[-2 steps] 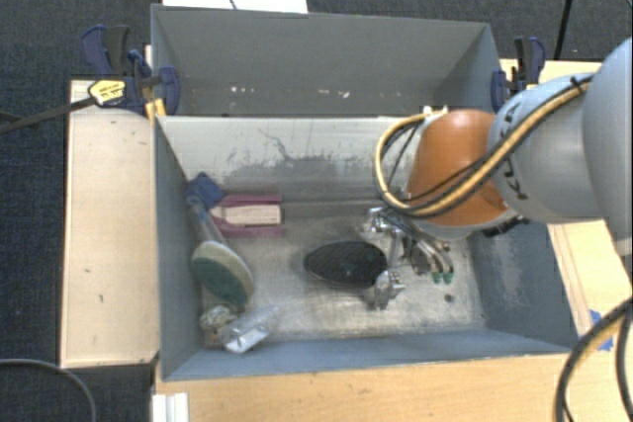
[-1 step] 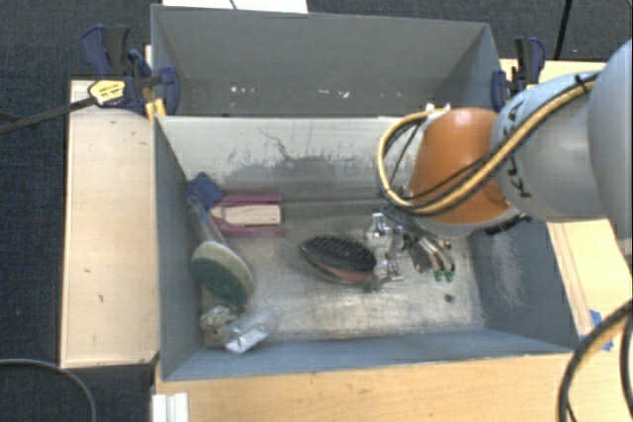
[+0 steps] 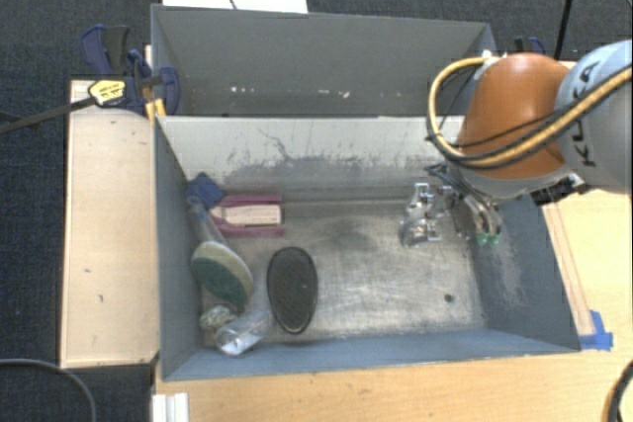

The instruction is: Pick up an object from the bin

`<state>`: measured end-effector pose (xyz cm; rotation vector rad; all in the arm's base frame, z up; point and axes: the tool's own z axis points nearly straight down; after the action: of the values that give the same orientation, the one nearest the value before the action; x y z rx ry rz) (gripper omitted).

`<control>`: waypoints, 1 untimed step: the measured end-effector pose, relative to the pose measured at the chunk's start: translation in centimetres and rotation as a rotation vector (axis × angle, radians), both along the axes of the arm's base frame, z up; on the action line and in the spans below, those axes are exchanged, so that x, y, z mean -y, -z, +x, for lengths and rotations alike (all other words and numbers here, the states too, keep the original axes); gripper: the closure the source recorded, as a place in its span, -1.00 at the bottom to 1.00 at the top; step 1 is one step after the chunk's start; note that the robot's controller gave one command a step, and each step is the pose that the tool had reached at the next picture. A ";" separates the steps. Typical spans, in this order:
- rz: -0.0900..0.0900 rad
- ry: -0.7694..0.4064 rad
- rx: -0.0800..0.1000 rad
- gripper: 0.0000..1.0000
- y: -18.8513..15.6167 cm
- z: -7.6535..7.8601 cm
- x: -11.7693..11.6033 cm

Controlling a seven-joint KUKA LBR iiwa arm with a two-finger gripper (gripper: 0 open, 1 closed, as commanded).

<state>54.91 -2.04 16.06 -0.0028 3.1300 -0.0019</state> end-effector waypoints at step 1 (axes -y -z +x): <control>0.003 0.063 -0.005 1.00 -1.1 1.0 -0.7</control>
Offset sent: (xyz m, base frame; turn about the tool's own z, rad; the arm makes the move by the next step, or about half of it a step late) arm 0.0089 0.0071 0.0095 0.0651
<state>55.93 -1.30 17.11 0.0965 3.1339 0.0015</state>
